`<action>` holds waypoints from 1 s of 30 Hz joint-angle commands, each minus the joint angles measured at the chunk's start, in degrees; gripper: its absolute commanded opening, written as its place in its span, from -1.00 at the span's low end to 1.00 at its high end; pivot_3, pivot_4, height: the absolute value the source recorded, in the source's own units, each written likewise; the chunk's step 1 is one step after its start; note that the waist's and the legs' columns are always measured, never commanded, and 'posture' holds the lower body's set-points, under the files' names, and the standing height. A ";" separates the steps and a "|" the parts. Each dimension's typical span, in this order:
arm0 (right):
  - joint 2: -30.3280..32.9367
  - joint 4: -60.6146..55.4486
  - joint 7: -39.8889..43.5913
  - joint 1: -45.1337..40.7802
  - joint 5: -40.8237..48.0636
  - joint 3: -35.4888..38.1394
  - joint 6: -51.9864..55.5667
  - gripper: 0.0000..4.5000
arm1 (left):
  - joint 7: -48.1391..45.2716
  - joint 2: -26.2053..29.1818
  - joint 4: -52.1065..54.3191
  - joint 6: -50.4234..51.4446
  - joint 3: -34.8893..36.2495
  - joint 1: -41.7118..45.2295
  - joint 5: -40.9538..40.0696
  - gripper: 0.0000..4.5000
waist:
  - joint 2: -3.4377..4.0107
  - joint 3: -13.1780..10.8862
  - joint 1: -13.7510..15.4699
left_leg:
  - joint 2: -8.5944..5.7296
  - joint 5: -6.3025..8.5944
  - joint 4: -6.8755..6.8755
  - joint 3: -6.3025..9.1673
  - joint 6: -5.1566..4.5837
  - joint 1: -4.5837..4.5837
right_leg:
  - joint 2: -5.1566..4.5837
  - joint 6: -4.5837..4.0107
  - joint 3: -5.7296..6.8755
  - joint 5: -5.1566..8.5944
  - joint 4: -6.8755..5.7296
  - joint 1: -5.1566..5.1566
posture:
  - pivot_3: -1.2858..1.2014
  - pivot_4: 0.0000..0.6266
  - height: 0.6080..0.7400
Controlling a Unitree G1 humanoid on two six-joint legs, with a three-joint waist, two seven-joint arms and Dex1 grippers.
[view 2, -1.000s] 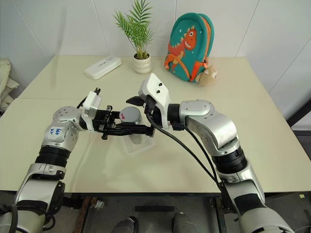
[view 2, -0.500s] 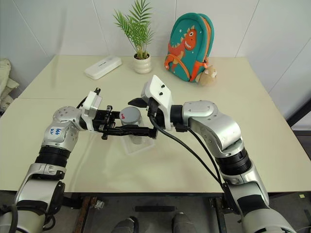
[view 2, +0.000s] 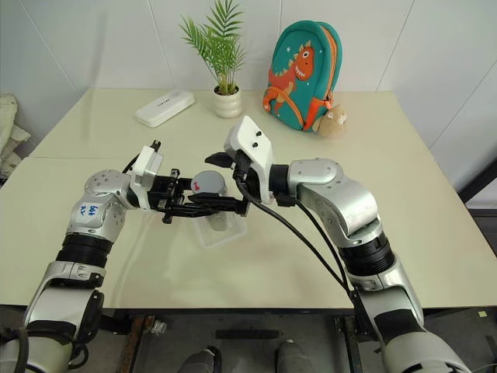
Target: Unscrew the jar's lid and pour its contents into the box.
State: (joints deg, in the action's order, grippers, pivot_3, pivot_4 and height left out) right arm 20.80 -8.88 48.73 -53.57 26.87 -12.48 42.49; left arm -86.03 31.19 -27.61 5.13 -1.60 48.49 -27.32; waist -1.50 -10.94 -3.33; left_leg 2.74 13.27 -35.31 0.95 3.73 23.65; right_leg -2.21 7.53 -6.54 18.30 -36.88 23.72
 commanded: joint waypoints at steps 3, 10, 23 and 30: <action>0.58 -0.82 0.73 -2.06 0.16 1.72 -1.12 0.99 | -3.88 0.35 1.66 -0.27 0.37 0.52 -0.50 -0.13 | 0.00 0.00 -0.05 | 0.00 0.00 0.00 0.00 0.00 0.00 | 0.00 0.00 0.00 0.00 -0.01 0.00 | 0.03 -0.52 1.00; 2.11 -2.10 2.16 -2.15 1.96 2.42 1.02 0.99 | -3.71 0.28 1.14 -0.56 0.50 0.77 -0.39 -0.13 | 0.00 0.00 -0.02 | 0.00 0.00 0.00 0.00 0.00 0.00 | 0.00 0.00 0.00 0.00 0.00 0.00 | 0.03 -0.52 1.00; 3.44 -2.41 3.43 -2.75 2.86 2.28 2.92 0.91 | -3.64 0.13 0.38 -1.12 0.54 1.09 -0.15 -0.13 | 0.00 0.00 -0.03 | 0.00 0.00 0.00 0.00 0.00 0.00 | 0.00 0.00 0.00 0.00 0.00 0.00 | 0.03 -0.52 1.00; 3.43 -2.88 4.03 -2.54 3.57 2.29 2.77 0.15 | -3.61 0.01 -0.01 -1.24 0.58 1.34 0.04 -0.13 | 0.00 0.00 -0.02 | 0.00 0.00 0.00 0.00 0.00 -0.01 | 0.00 0.00 0.00 0.00 -0.01 0.00 | 0.03 -0.52 1.00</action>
State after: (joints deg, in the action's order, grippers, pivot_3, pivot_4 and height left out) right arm 23.83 -9.81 52.53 -55.10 29.62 -11.89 45.60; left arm -86.02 31.18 -28.00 4.75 -1.60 48.50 -26.89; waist -1.50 -10.94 -3.35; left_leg 2.74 13.27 -35.31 0.95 3.73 23.64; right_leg -2.21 7.53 -6.54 18.31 -36.89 23.72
